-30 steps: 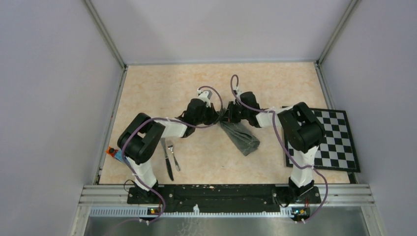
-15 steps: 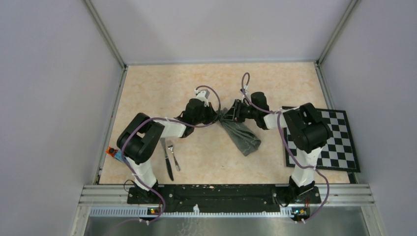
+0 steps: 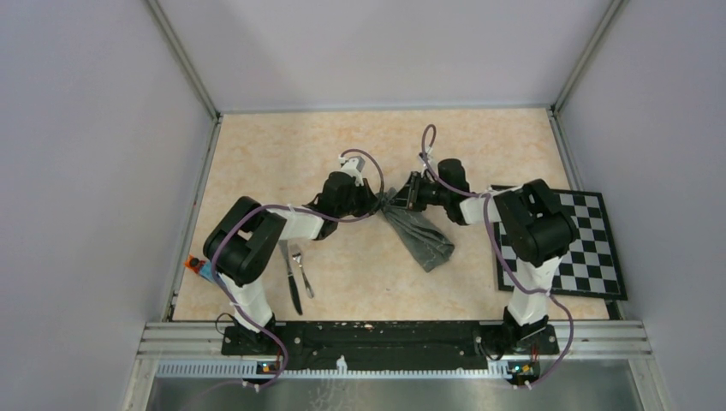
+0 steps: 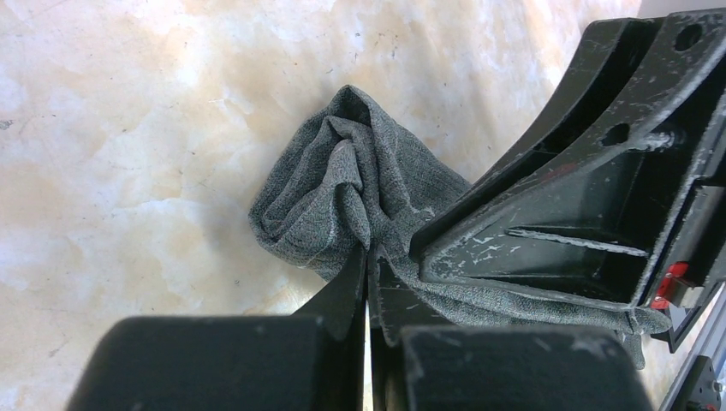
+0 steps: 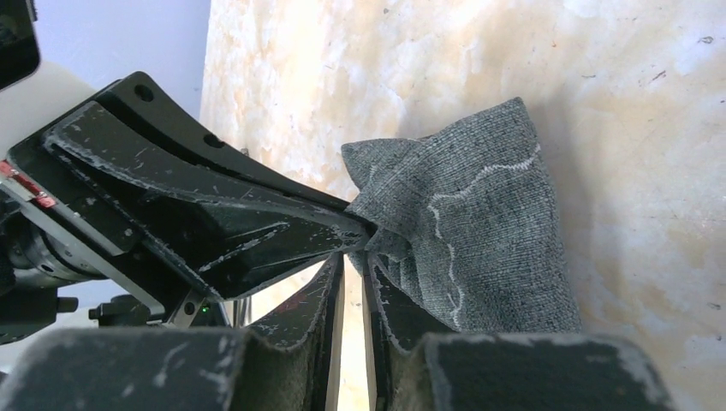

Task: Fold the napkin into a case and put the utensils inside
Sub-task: Grasp the top corner of the smaller rectangle folded napkin from the folded napkin.

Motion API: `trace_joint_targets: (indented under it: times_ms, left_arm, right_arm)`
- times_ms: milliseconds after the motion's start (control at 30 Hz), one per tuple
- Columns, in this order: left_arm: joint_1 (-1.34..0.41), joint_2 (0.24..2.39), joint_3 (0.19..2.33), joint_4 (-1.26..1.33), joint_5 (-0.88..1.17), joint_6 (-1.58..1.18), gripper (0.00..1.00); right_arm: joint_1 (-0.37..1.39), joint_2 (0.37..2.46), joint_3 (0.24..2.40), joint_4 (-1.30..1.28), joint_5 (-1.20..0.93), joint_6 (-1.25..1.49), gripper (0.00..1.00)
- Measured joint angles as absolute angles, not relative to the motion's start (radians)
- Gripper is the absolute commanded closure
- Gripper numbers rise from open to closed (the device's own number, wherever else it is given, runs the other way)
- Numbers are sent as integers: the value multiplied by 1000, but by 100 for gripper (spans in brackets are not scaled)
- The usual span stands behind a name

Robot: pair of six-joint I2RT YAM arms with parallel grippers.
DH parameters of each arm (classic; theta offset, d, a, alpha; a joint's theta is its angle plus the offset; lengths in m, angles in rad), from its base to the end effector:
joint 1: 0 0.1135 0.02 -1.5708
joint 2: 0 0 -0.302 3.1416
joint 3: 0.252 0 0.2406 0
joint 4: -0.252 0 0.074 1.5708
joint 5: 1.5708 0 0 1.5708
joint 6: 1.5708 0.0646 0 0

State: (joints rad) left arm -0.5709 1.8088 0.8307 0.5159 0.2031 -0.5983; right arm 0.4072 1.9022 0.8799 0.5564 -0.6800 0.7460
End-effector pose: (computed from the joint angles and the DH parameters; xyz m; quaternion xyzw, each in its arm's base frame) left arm 0.3245 -0.2239 0.1860 0.0418 0.8465 -0.3609 0.3891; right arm 0.3530 0.1965 0.1757 -0.0372 0.8205 0.5077 0.2600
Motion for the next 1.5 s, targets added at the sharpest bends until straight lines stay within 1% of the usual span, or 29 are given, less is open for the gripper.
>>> trace_joint_targets:
  times_ms: [133,267,400,533,600,700,767,867,967,1133,1233,1267,1500]
  left_arm:
    - [-571,1808,831,516,207,-596,100]
    - [-571,1808,831,517,217,-596,100]
    - [-570,1808,831,514,220,-596,100]
    - [-565,1808,831,509,219,-607,100]
    - [-554,1808,833,505,216,-623,100]
    - [-553,1808,833,506,213,-633,100]
    - [-553,1807,833,508,213,-633,100]
    - [-554,1805,832,509,211,-625,100]
    - [-555,1803,826,507,207,-620,100]
    - [-555,1803,823,500,205,-606,100]
    - [-556,1803,824,496,205,-599,100]
    - [-556,1803,824,496,205,-599,100]
    - [-556,1803,825,494,207,-599,100]
  right_arm:
    - [408,1911,880,553,-673,744,90]
    - [410,1925,883,556,-663,744,100]
    - [433,1981,918,554,-638,746,100]
    - [505,2038,938,587,-545,782,100]
    - [508,2041,936,607,-523,798,91]
    - [501,2038,925,624,-523,806,83]
    - [487,2025,924,601,-547,795,76]
    - [458,1967,918,513,-580,750,70]
    - [448,1864,902,430,-610,688,63]
    - [451,1744,916,341,-595,548,62]
    - [456,1744,944,278,-550,465,67]
    - [456,1746,953,253,-534,442,67]
    - [469,1789,1005,179,-449,340,65]
